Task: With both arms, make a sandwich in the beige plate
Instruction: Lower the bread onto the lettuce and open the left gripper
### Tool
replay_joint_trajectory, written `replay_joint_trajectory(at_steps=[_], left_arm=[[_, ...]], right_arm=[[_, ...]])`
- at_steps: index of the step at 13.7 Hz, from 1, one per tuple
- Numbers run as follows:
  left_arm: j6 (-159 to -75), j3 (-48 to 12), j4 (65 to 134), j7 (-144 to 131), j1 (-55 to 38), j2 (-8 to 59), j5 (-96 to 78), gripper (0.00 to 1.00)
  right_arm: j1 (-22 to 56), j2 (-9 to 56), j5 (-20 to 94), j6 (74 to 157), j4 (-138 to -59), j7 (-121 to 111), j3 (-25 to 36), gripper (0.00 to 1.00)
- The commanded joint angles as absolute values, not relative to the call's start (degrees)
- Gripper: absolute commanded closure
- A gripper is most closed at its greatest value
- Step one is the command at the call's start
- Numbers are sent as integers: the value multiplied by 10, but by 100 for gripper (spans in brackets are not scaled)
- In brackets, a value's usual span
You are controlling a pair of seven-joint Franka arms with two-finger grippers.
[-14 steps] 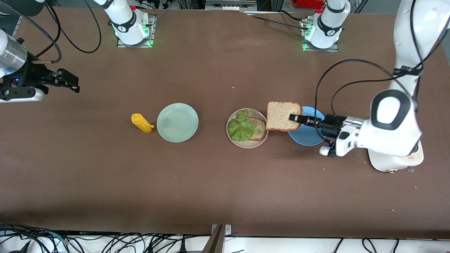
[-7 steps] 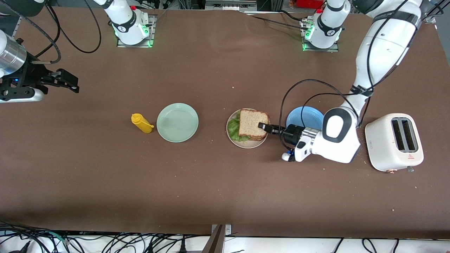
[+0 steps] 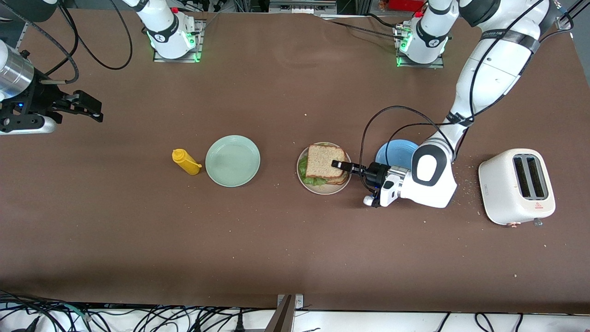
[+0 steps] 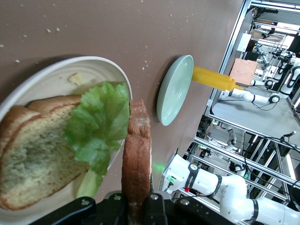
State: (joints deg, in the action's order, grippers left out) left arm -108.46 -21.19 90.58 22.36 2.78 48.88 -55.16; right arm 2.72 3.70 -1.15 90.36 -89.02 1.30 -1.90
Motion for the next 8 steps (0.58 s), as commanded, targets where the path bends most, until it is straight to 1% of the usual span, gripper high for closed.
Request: replay_joint_trajectory(at_steps=[1, 2, 3, 8], left_arm=[[-1094, -214, 913, 249, 31, 489, -572, 91], [-1094, -214, 913, 250, 33, 489, -572, 36], [-1093, -213, 913, 253, 34, 486, -566, 1], [-1091, -201, 915, 314, 38, 486, -563, 0]], right_arm=[[24, 41, -12, 898, -877, 11, -18, 0], [24, 41, -12, 898, -877, 11, -18, 0], [23, 41, -11, 897, -877, 11, -18, 0], [23, 47, -3, 898, -877, 11, -17, 0]])
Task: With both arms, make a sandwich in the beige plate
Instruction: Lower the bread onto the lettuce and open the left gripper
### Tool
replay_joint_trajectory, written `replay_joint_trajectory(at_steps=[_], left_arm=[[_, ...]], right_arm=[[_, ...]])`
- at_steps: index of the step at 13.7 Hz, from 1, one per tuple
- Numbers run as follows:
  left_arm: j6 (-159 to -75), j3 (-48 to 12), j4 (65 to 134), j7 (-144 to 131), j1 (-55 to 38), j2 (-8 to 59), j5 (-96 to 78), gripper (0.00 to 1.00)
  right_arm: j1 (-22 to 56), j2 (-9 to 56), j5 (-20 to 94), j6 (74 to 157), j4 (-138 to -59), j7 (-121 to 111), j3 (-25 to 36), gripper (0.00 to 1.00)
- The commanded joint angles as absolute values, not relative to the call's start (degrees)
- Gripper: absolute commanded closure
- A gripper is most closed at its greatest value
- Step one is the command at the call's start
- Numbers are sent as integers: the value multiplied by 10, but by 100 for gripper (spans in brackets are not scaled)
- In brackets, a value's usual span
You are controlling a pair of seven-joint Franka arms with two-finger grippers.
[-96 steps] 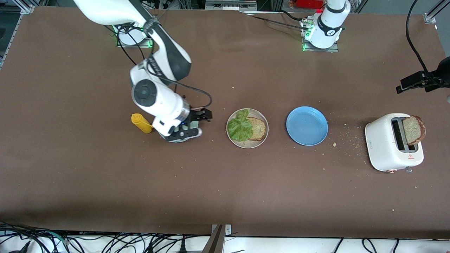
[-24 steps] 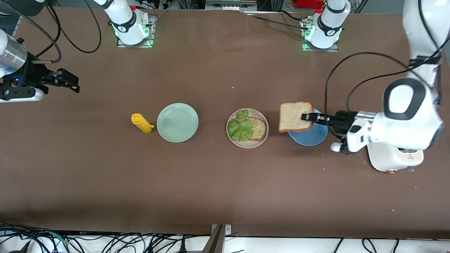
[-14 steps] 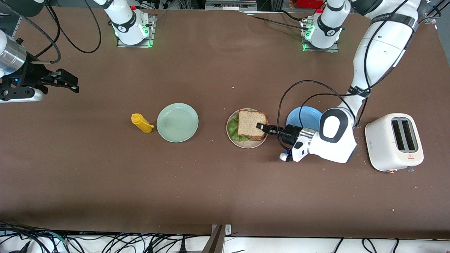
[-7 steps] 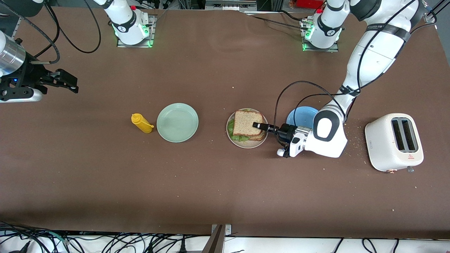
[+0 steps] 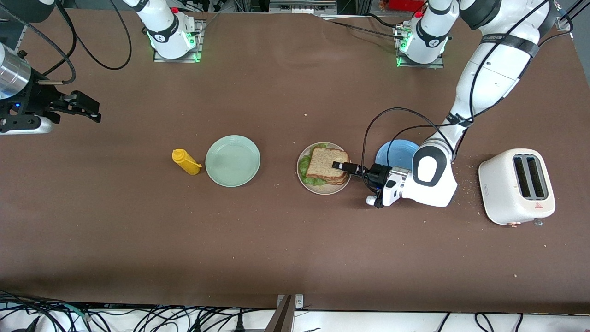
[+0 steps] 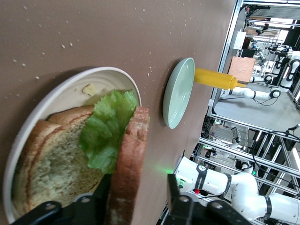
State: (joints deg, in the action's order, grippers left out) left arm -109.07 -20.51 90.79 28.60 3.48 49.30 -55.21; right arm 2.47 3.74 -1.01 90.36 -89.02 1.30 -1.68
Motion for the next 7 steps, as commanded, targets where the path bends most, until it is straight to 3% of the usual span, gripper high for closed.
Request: replay_joint_trajectory(at_steps=[1, 7], left_arm=[[-1090, -200, 915, 316, 38, 485, -563, 0], [-1075, -202, 912, 313, 60, 446, -470, 0]], right_arm=[[23, 49, -3, 898, -877, 12, -17, 0], [23, 49, 1, 899, -876, 18, -17, 0]])
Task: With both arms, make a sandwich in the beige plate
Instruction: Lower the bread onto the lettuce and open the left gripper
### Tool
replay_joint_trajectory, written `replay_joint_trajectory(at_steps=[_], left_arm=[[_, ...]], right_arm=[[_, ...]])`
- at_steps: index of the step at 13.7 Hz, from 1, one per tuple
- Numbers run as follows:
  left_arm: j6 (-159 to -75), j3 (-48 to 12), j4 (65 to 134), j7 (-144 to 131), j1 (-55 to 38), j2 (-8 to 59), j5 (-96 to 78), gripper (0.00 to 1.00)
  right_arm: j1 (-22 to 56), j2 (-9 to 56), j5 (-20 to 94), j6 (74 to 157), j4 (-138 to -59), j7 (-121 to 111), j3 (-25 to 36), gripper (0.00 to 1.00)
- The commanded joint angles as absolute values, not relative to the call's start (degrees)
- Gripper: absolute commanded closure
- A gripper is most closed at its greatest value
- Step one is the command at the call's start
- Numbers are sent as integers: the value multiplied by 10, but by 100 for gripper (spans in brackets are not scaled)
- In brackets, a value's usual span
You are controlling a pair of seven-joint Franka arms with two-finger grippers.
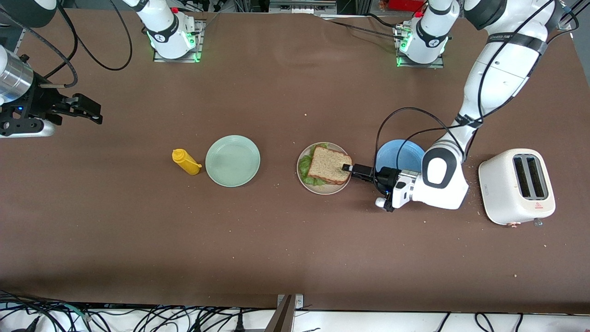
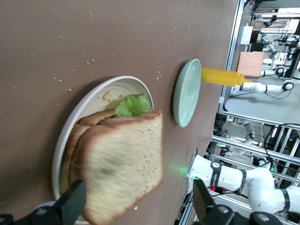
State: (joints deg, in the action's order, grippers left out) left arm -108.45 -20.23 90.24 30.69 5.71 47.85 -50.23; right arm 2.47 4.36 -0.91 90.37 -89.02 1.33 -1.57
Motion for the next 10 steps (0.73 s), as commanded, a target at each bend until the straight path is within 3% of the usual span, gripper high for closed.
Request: replay_joint_trajectory(at_steps=[1, 10], left_arm=[[-1075, -202, 911, 310, 61, 442, -455, 0], [-1043, -200, 909, 276, 78, 387, -326, 0]], right_arm=[[24, 49, 1, 901, -876, 19, -17, 0], [18, 54, 57, 916, -875, 13, 8, 0]])
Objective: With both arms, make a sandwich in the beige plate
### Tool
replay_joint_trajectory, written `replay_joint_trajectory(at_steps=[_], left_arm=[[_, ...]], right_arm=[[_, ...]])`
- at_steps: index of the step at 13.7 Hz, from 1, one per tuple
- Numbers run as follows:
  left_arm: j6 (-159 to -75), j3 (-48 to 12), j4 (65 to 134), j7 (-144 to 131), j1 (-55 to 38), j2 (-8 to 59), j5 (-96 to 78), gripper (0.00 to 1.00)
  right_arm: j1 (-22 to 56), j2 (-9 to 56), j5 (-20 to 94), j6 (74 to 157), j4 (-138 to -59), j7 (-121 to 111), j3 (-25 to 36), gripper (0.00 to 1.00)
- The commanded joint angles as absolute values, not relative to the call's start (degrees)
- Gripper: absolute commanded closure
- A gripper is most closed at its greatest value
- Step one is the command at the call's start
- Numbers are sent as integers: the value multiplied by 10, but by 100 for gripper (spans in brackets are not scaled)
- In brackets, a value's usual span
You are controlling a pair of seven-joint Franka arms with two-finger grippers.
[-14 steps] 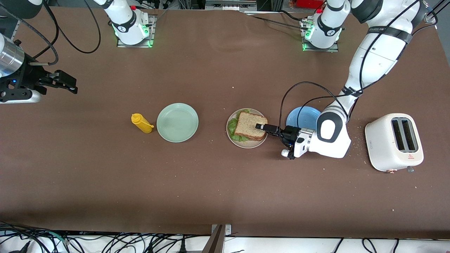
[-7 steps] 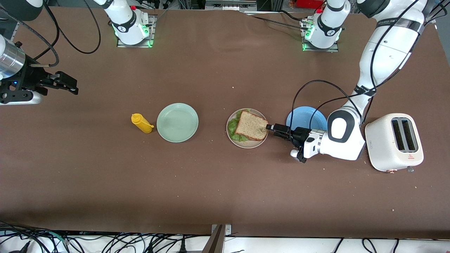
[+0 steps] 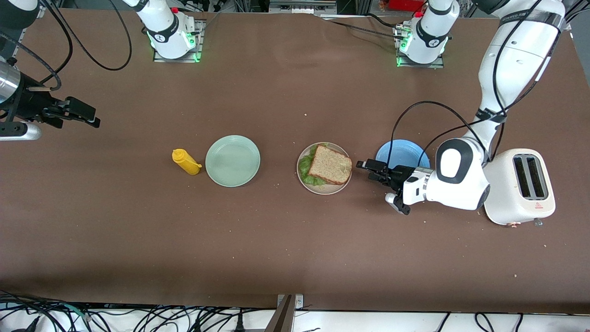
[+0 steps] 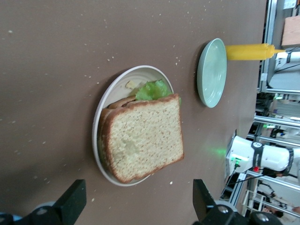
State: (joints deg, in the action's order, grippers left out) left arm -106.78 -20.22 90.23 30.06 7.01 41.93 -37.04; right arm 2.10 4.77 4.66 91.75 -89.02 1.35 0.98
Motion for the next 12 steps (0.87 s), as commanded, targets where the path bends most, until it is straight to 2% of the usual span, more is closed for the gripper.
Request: replay_joint_trajectory(at_steps=[1, 6, 12], left_arm=[[-1035, -200, 907, 261, 87, 379, -294, 0], [-982, -198, 898, 204, 100, 309, -163, 0], [-879, -198, 802, 91, 100, 249, -34, 0]], right_arm=[[18, 54, 57, 916, -876, 13, 8, 0], [19, 53, 53, 919, -875, 11, 8, 0], [21, 53, 45, 925, -876, 11, 6, 0]])
